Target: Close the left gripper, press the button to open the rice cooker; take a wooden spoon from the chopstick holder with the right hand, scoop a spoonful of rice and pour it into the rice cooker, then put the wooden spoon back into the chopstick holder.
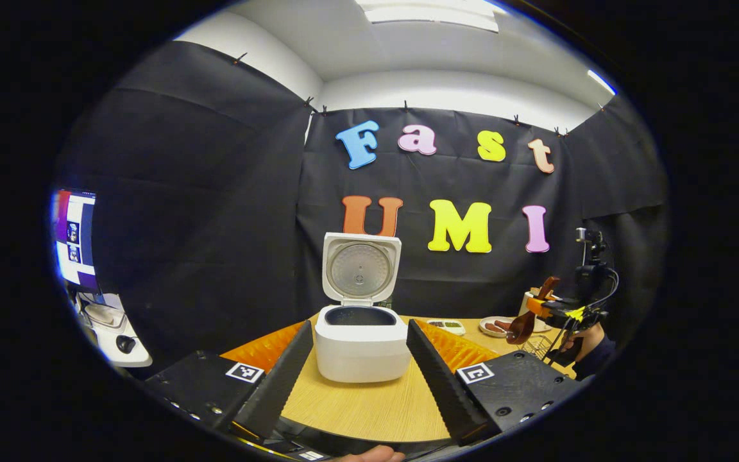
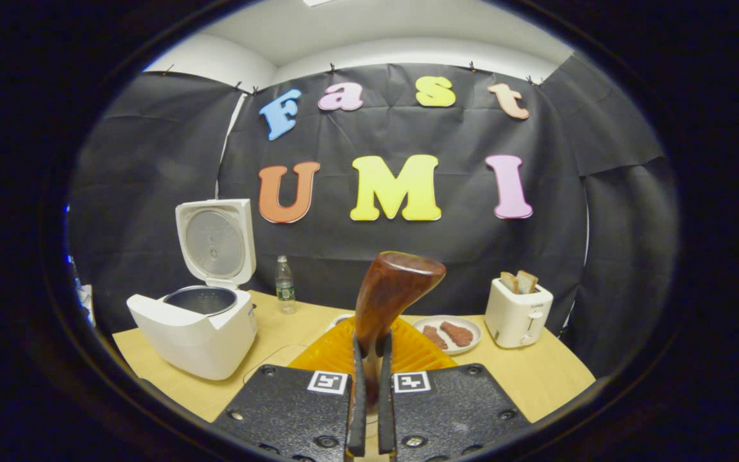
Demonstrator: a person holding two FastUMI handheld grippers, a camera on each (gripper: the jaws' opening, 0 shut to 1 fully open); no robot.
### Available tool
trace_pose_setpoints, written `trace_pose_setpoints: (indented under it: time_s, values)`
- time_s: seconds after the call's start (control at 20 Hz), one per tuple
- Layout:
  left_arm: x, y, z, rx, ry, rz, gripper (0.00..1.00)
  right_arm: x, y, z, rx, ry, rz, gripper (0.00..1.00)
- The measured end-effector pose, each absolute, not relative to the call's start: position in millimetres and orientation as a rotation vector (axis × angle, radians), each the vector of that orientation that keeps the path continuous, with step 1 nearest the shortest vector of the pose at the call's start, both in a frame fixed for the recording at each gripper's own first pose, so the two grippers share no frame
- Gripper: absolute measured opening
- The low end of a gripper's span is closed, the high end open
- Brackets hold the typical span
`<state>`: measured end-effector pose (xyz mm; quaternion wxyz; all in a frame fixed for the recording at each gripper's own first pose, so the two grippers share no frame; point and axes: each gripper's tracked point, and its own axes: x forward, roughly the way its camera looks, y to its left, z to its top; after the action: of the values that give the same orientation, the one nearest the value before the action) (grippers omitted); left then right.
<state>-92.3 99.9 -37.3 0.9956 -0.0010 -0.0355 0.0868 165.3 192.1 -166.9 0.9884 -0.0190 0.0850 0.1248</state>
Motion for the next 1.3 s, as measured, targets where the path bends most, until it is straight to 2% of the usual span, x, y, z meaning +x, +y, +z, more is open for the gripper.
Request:
trace_pose_setpoints:
  time_s: [0.4,0.55,0.95,1.3]
  values:
    - [-88,100,-43,0.004,-0.087,0.147,0.94,197,218,-278,-0.138,0.37,0.265,0.13]
    - [-84,102,-48,-0.013,-0.073,0.139,0.94,195,224,-279,-0.074,0.353,0.268,0.13]
    - [-88,110,-50,-0.057,-0.062,0.151,0.94,188,269,-290,0.229,0.409,0.378,0.13]
    - [-84,107,-53,-0.024,-0.06,0.147,0.94,192,242,-280,0.537,0.425,0.376,0.13]
